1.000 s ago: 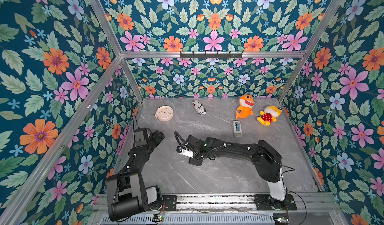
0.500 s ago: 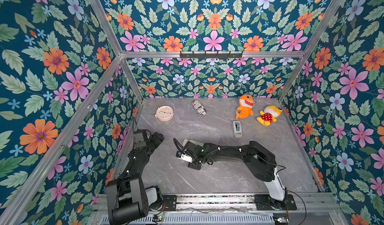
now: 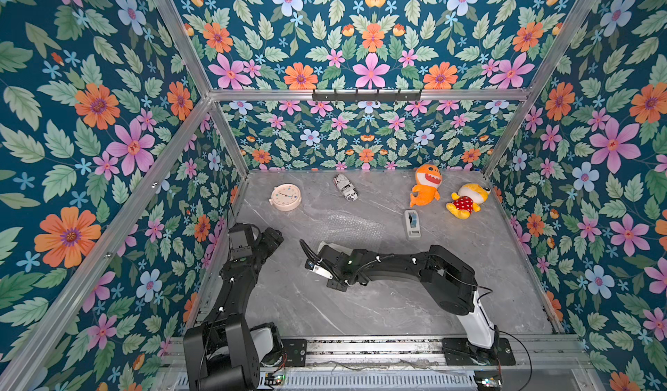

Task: Wrap vases in bubble wrap
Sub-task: Wrap the vase in bubble wrap.

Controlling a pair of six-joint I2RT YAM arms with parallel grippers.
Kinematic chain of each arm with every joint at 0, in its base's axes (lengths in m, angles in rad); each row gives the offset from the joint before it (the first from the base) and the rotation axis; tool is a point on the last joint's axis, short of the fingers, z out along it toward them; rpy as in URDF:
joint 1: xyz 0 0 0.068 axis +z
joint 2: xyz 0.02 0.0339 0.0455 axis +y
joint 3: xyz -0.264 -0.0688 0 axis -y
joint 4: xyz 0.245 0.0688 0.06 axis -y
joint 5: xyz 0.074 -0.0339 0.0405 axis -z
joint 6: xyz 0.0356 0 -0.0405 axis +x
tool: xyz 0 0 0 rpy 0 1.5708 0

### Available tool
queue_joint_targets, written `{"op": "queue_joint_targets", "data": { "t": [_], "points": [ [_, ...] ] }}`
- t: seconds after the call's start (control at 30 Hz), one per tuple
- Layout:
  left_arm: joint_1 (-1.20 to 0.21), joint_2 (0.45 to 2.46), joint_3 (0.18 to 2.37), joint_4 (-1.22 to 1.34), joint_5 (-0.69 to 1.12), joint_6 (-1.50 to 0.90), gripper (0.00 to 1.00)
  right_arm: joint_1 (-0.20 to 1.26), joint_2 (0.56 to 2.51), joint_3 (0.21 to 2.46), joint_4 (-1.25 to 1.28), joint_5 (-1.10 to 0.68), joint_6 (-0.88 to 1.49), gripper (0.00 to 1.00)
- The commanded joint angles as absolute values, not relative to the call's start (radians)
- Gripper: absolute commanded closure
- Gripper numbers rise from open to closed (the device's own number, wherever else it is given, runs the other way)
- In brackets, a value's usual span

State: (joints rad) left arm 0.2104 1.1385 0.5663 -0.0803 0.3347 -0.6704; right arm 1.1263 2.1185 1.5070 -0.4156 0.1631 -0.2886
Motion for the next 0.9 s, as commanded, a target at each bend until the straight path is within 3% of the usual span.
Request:
{"op": "queue_joint_targets", "data": {
  "t": [0.0, 0.67, 0.87],
  "points": [
    [0.211, 1.135, 0.576, -0.103, 0.340, -0.652, 0.12, 1.126, 2.095, 1.513, -0.435, 0.186, -0.290, 1.00],
    [0.201, 1.022, 0.417, -0.033, 0.373, -0.779, 0.16, 0.983, 2.075, 1.663, -0.543, 0.101, -0.318, 1.00],
    [0.035, 0.883, 0.301, 0.021, 0.204, -0.863, 0.15, 0.928, 2.086, 1.670, -0.515, 0.070, -0.289, 0.99]
  ]
}}
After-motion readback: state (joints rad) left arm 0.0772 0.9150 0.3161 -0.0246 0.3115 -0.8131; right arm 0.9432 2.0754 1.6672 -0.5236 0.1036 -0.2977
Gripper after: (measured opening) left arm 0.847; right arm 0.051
